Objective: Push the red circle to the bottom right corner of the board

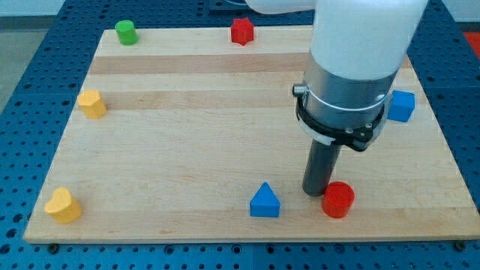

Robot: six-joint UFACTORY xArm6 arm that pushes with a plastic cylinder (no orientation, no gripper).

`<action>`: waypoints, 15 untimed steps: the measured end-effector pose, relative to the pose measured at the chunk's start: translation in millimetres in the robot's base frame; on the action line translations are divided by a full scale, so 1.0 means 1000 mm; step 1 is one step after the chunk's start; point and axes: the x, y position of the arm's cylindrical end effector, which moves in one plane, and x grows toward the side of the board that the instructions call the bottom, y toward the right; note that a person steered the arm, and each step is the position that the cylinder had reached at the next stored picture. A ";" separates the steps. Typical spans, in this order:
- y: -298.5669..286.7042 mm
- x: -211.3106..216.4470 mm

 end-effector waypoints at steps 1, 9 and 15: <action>0.000 0.001; -0.006 0.036; 0.066 0.032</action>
